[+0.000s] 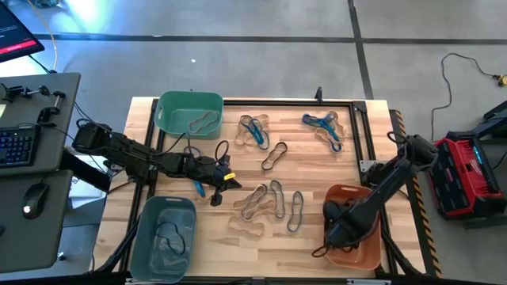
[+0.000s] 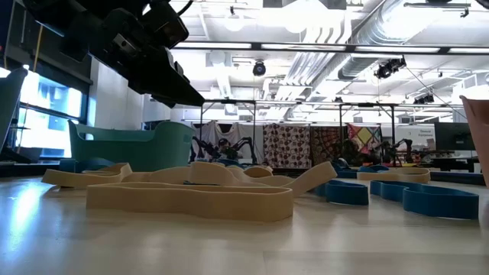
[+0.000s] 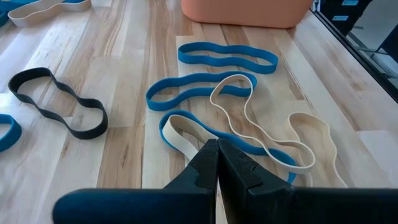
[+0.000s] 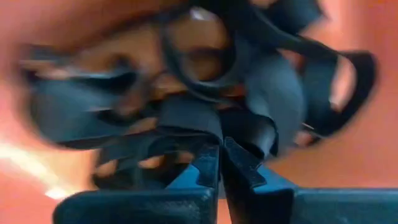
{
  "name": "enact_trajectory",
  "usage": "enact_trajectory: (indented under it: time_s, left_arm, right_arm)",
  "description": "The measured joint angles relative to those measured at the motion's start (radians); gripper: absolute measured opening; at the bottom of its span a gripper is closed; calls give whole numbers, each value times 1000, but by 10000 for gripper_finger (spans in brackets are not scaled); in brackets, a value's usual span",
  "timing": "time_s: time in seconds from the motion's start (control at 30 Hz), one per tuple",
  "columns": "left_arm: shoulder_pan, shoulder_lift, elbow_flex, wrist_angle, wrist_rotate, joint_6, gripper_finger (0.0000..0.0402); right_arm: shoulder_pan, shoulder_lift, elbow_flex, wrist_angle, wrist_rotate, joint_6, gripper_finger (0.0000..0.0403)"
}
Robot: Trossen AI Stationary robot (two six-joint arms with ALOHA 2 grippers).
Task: Sort rubber bands into baskets
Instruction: Put the black rubber band into the orange bin
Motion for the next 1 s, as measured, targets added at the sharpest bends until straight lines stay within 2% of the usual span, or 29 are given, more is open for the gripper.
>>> enact_trajectory:
  time_s: [0.17, 0.43, 0.53, 0.63, 0.77, 0.83, 1.0]
  left_arm:
    - [0, 0, 0, 0, 0, 0, 0]
    - [0, 0, 0, 1, 0, -1, 0]
    - [0, 0, 0, 0, 0, -2, 0]
    - [0, 0, 0, 0, 0, -2, 0]
    - [0, 0, 0, 0, 0, -2, 0]
    - [0, 0, 0, 3, 0, -10, 0]
    - [0, 0, 0, 7, 0, -44, 0]
  right_arm:
    - [29, 0, 10, -61, -6, 47, 13]
    - [47, 0, 156, -175, 6, 90, 101]
    - [65, 0, 215, -173, 10, 105, 116]
    - [92, 0, 244, -157, 16, 135, 99]
    - [134, 0, 245, -133, 25, 156, 26]
    - [144, 1, 255, -121, 92, 156, 9]
    - [134, 1, 357, -166, 297, 104, 2]
